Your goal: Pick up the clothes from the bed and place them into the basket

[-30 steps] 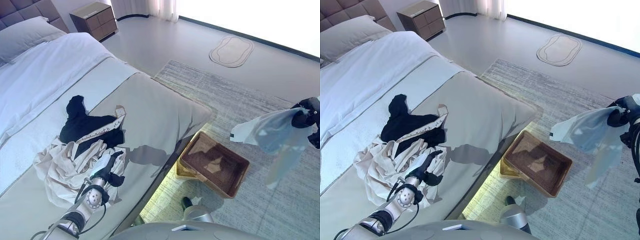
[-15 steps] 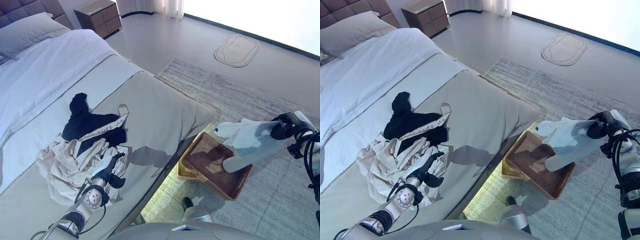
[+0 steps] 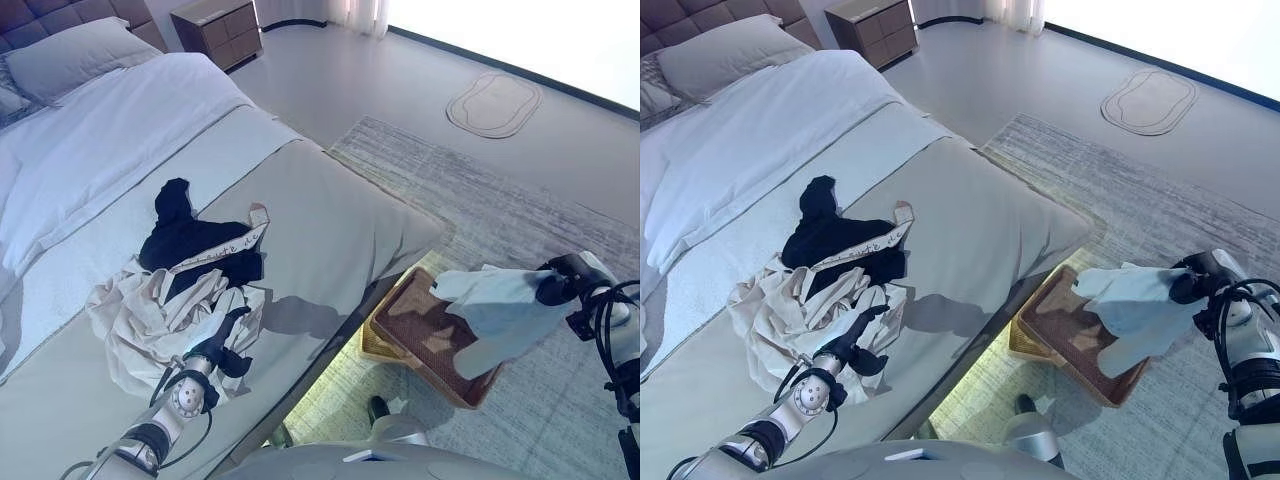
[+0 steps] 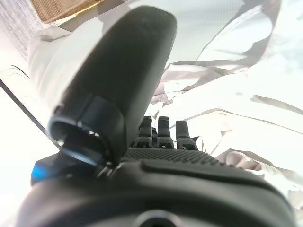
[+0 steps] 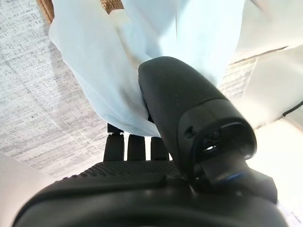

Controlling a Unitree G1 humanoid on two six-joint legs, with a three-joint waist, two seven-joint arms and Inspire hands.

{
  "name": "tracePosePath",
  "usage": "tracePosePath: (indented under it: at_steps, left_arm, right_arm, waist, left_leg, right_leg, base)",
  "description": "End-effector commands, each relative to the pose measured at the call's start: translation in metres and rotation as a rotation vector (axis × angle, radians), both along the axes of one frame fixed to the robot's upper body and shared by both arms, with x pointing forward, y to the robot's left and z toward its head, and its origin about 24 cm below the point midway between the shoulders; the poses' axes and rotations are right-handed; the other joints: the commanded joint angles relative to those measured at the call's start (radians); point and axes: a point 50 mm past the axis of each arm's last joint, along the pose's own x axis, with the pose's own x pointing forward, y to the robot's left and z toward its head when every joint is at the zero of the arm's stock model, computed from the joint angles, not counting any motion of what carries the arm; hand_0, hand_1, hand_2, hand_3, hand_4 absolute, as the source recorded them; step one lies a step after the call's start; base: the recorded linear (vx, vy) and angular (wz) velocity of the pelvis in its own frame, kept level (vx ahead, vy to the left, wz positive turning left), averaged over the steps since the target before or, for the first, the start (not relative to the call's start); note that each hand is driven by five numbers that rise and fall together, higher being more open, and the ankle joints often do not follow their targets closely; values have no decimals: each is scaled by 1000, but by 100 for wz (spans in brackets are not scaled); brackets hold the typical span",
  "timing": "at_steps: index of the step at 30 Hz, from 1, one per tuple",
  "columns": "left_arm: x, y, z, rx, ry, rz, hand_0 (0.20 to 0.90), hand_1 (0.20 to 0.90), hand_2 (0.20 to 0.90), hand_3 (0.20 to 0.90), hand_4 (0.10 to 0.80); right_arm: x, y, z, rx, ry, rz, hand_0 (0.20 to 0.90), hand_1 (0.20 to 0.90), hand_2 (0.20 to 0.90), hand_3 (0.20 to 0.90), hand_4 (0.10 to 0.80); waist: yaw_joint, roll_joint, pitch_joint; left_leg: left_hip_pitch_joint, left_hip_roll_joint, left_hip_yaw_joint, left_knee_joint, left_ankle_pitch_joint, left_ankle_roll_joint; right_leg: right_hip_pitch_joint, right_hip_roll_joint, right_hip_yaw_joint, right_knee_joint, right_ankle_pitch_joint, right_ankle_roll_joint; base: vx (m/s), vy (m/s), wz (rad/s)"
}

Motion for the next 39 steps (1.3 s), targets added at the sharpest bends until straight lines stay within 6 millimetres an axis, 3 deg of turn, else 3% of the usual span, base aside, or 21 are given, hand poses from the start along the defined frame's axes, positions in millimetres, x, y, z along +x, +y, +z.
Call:
tracePosePath:
  at_steps: [1,10,22,35,39]
  left_arm:
    - [32,5,26,27,-140,-33,900,900,900,900,800]
    - [32,6,26,30,-133,-39,900,900,900,900,800]
    - [30,7,25,25,-137,-14,900,900,900,900,800]
    - [28,11,24,16,-156,61,900,900,900,900,800]
    - [29,5,30,78,-247,-17,900,900,900,900,800]
  right_arm:
    - [22,-3,36,-78,-135,27,900,900,900,900,800]
    - [16,-5,26,-50,-117,6,900,900,900,900,800]
    - [18,0,27,-26,-138,22,900,900,900,900,800]
    - [56,35,62,-100,-322,168,900,900,900,900,800]
    - [76,62,77,-172,-376,278,900,900,900,900,800]
  waist:
    - [47,-23,-34]
    - [54,-27,-32]
    - [63,-38,-31]
    - [125,-60,-24]
    - [166,-66,-20]
  left_leg:
    - [79,23,-18,71,-173,-38]
    - [86,24,-27,66,-171,-37]
    - [87,27,-41,62,-163,-37]
    - [72,15,-103,59,-149,-38]
    - [51,10,-138,64,-143,-39]
  right_leg:
    - [-125,-16,-28,107,9,36]
    - [-117,-15,-29,106,10,37]
    - [-104,-11,-33,111,2,33]
    - [-64,-10,-80,114,-21,19]
    - [-55,-12,-101,116,-31,11]
  base:
    - [14,1,3]
    - [0,0,0]
    - [0,0,0]
    - [5,14,12]
    - [8,14,16]
